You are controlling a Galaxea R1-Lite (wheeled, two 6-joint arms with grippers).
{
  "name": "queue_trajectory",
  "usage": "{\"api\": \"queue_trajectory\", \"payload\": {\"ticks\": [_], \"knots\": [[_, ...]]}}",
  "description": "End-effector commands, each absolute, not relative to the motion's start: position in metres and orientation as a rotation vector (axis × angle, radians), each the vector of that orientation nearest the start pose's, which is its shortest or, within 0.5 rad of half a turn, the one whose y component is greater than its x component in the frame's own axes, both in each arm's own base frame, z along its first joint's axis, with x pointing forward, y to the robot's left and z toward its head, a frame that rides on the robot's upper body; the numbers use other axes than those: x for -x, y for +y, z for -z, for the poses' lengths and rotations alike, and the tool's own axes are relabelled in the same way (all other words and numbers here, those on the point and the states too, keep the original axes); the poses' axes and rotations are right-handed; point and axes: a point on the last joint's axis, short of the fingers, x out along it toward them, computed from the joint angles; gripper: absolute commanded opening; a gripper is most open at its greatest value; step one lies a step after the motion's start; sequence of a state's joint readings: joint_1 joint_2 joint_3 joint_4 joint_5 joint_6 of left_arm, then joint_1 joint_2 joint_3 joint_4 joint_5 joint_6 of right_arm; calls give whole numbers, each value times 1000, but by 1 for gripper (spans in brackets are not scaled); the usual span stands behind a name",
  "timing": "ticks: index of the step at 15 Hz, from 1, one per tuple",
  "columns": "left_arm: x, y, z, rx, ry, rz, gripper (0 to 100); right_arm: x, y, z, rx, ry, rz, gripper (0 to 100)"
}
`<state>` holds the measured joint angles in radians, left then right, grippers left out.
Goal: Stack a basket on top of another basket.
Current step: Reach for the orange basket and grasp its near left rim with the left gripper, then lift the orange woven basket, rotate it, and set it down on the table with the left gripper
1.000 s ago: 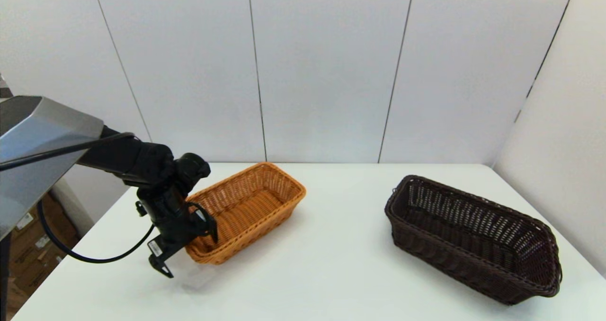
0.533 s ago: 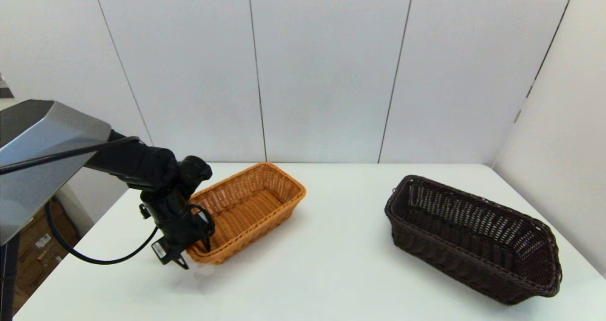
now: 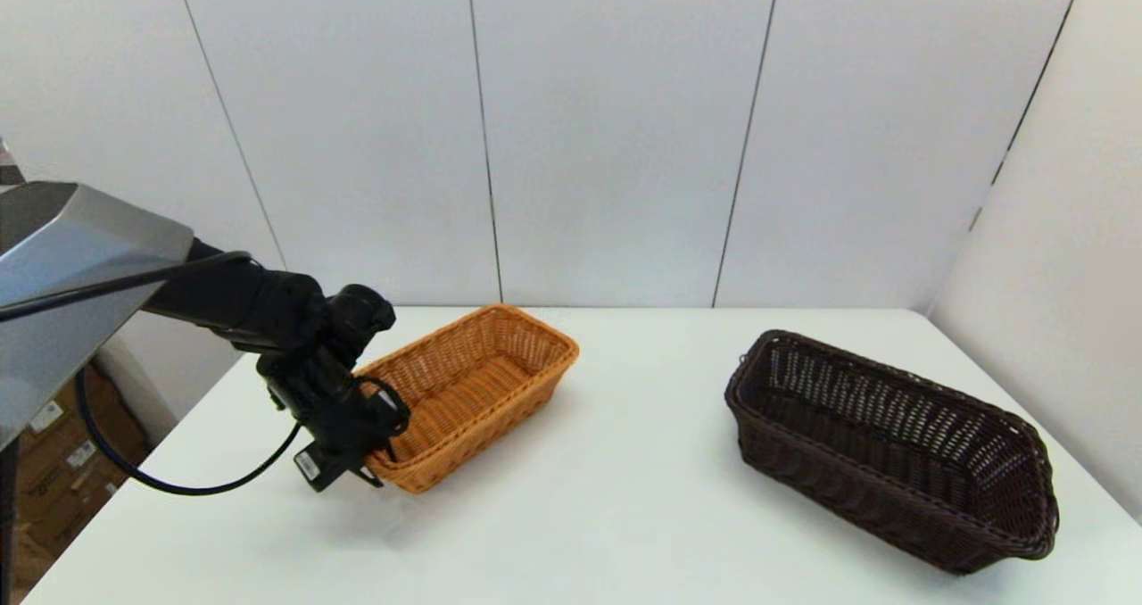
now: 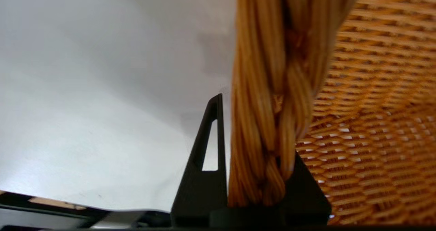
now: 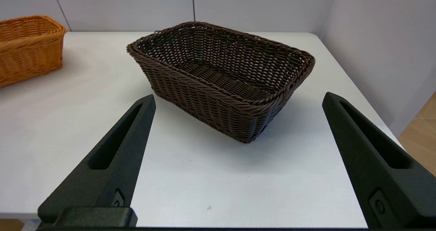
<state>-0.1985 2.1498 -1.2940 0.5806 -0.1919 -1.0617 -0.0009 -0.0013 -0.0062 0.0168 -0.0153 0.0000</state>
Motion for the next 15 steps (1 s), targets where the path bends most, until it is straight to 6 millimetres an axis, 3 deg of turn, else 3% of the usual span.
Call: {"api": "queue_trajectory", "payload": {"ticks": [1,9,15], "knots": [[-341,-66,-91,1006,1434,-291,0,23,0,-75,0,11,17,100],[-332,-67,-114,964,1407,-89,0,24,0,-76,0,9,14,100],[-308,-119,-122,578,1413,232,0,23,0,-75,0,9,15,100]]}}
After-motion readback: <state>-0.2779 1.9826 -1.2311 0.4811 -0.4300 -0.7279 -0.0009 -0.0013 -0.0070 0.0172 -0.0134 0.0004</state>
